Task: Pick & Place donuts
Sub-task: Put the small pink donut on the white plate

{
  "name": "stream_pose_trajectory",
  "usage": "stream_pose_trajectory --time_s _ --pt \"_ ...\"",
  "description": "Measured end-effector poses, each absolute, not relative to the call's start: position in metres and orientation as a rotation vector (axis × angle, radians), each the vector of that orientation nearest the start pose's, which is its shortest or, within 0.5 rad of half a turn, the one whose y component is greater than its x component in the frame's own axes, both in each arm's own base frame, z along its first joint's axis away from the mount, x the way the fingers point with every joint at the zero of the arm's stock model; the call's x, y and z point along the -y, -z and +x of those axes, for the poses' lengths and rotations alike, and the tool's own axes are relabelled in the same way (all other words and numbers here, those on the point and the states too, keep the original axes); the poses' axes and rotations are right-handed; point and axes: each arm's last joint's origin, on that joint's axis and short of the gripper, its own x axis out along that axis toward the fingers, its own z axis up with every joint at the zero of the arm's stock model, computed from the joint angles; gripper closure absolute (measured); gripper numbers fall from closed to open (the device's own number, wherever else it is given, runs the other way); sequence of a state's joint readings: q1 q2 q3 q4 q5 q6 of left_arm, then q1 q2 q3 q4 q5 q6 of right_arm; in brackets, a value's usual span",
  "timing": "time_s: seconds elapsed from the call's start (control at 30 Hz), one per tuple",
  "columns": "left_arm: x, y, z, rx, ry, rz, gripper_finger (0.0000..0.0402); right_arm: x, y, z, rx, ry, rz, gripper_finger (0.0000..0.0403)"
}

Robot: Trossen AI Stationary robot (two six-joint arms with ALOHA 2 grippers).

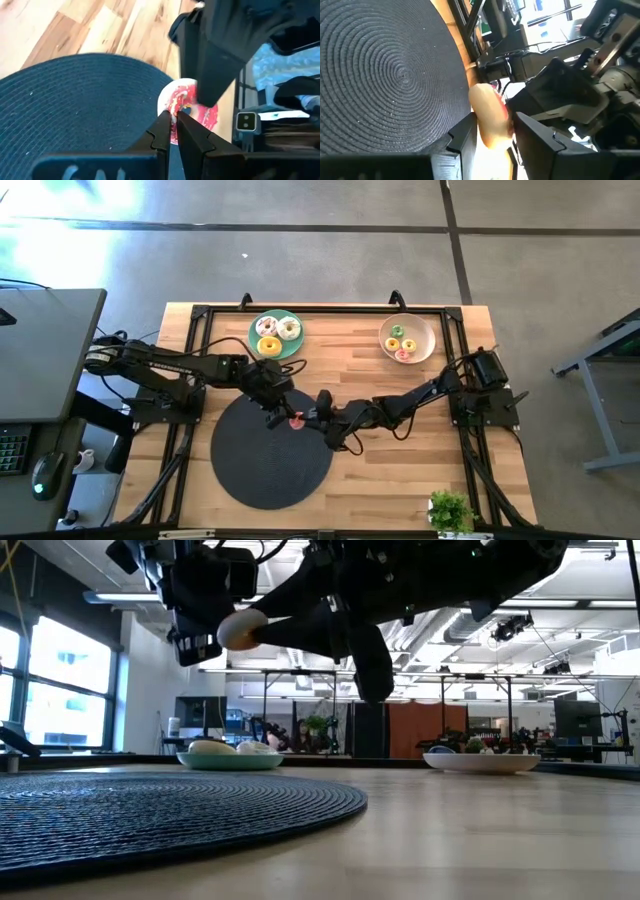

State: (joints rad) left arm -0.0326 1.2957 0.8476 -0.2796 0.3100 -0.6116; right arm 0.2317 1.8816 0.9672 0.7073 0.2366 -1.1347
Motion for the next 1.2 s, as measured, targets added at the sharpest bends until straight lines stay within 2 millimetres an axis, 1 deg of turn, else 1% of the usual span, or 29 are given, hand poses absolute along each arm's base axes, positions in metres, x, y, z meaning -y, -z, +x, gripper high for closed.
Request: stream_pose_trajectory --time_s 0.23,0.33,0.57,0.67,0.77,0.83,0.93,1.0,1.03,1.13,1.2 --pt "0.018 -0.245 0.268 -0.772 0.105 -0.696 0.0379 -0.084 -0.177 0.383 -0.172 -0.132 -1.175 0.0283" --pt "0.018 -0.245 0.268 -0.769 0.104 -0.695 0.0379 -0.084 -0.177 0.383 -0.175 -0.136 -1.171 0.0306" --pt "0.017 -0.245 0.268 -0.765 0.092 -0.684 0.0378 -0.084 -0.175 0.382 -0.203 -0.134 -1.166 0.0386" --pt "0.017 -0.245 0.269 -0.757 0.086 -0.659 0.0374 -0.084 -0.175 0.382 -0.202 -0.14 -1.147 0.0391" --pt "0.016 -0.245 0.269 -0.745 0.067 -0.647 0.0353 -0.085 -0.173 0.382 -0.204 -0.176 -1.146 0.0374" --pt "0.016 -0.245 0.269 -0.743 0.065 -0.637 0.033 -0.085 -0.171 0.381 -0.218 -0.192 -1.144 0.0365" --pt "0.015 -0.245 0.269 -0.736 0.042 -0.62 0.0287 -0.084 -0.168 0.38 -0.266 -0.18 -1.103 0.0367" --pt "0.015 -0.245 0.269 -0.735 0.022 -0.613 0.0259 -0.081 -0.166 0.379 -0.332 -0.111 -1.059 0.0377" --pt "0.014 -0.245 0.269 -0.732 0.011 -0.609 0.0247 -0.08 -0.165 0.379 -0.374 -0.048 -1.03 0.0384" --pt "0.013 -0.244 0.269 -0.72 -0.027 -0.585 0.0219 -0.071 -0.161 0.375 -0.518 0.222 -0.942 0.0394" --pt "0.013 -0.244 0.269 -0.717 -0.032 -0.566 0.0209 -0.062 -0.157 0.37 -0.637 0.403 -0.948 0.039"
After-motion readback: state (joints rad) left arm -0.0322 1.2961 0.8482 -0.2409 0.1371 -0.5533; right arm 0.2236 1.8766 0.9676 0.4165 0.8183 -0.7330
